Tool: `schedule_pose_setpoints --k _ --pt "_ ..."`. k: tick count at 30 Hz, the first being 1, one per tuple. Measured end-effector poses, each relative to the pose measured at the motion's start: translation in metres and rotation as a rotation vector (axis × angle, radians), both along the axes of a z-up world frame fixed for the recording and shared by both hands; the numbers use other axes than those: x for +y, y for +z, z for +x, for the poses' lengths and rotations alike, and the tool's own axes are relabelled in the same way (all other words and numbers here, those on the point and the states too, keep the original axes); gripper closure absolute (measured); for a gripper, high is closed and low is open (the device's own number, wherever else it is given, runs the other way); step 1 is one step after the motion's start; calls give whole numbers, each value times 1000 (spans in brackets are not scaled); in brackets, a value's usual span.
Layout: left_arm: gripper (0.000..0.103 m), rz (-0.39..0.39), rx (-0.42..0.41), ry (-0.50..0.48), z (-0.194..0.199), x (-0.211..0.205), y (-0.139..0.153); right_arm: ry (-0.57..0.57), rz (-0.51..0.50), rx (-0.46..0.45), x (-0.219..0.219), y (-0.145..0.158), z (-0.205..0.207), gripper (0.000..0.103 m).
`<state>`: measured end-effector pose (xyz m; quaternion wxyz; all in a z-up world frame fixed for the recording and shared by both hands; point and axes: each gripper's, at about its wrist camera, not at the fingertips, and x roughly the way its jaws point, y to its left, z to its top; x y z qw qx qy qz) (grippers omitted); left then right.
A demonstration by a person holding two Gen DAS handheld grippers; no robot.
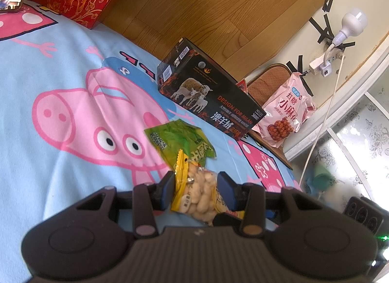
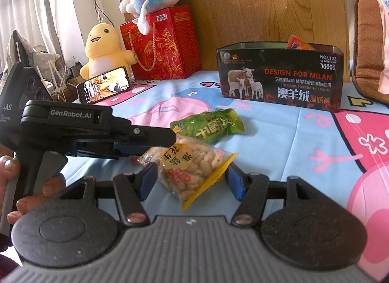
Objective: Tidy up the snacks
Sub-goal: 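Close the left tool on the peanut bag and lift it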
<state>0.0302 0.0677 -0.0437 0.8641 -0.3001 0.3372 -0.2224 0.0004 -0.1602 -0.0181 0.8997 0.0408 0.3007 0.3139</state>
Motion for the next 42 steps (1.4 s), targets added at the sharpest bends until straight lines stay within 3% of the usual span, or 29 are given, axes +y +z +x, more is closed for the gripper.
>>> schedule_pose_setpoints --k 7,24,32,42 --pt "64 0 0 0 0 0 0 -1 -27 -16 3 0 -1 44" --pt "66 3 -3 0 0 -1 0 -1 -42 -28 4 0 -1 46" --pt "66 42 -14 -18 -2 -7 4 -10 -54 -90 5 4 -9 60" --pt "63 30 -13 -18 -2 -6 3 -14 -43 -74 4 3 -7 60"
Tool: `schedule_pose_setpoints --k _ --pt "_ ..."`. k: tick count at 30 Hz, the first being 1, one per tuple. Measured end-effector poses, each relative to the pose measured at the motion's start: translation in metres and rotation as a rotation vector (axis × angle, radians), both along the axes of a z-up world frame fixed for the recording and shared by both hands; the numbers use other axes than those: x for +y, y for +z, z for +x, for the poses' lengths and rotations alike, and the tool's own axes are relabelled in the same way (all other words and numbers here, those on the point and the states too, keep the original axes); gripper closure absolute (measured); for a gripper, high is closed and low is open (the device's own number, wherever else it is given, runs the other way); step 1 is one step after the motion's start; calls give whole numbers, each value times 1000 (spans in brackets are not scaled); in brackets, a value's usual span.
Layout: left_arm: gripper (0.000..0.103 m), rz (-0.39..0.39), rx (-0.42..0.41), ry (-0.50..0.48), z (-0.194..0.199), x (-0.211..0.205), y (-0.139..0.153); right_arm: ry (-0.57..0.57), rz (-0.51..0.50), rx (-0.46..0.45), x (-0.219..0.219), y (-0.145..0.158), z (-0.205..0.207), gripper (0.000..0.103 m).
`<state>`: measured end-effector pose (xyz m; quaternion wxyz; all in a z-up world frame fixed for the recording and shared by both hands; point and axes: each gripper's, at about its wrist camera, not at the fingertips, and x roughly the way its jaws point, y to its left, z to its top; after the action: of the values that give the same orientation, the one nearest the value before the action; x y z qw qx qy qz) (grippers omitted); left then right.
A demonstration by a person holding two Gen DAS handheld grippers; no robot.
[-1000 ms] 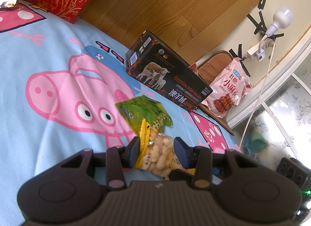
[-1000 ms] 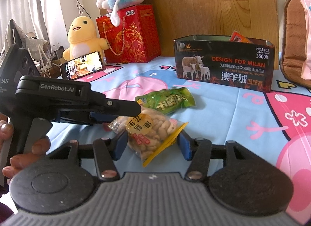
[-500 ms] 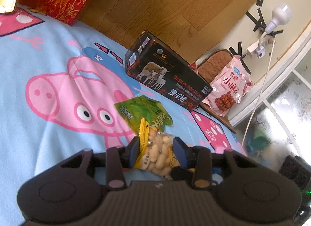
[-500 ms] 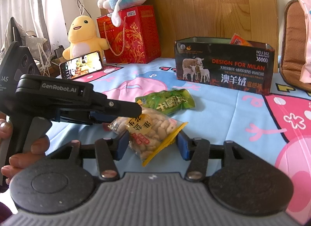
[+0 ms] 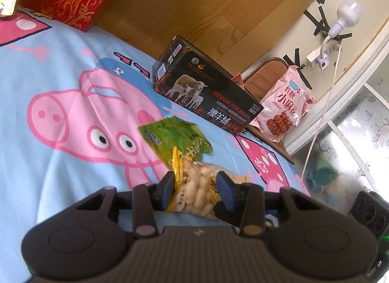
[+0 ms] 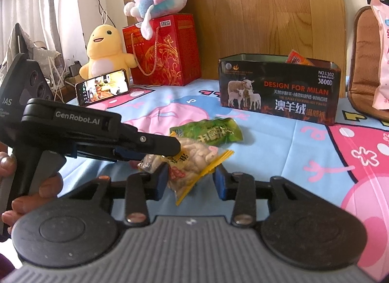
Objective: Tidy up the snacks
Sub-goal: 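Close the left tool on the peanut bag and lift it, then carry the peanut bag into the tin box and open the left tool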
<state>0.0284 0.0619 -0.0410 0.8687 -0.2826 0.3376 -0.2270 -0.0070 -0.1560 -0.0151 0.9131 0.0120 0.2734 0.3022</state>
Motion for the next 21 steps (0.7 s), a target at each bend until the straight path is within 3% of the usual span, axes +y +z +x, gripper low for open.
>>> schedule_pose_setpoints --k 13,21 --pt "65 -21 1 0 0 2 -1 7 -7 41 2 -3 4 53" --pt "69 -46 -12 -15 -5 1 13 -1 2 -22 -1 1 -3 64"
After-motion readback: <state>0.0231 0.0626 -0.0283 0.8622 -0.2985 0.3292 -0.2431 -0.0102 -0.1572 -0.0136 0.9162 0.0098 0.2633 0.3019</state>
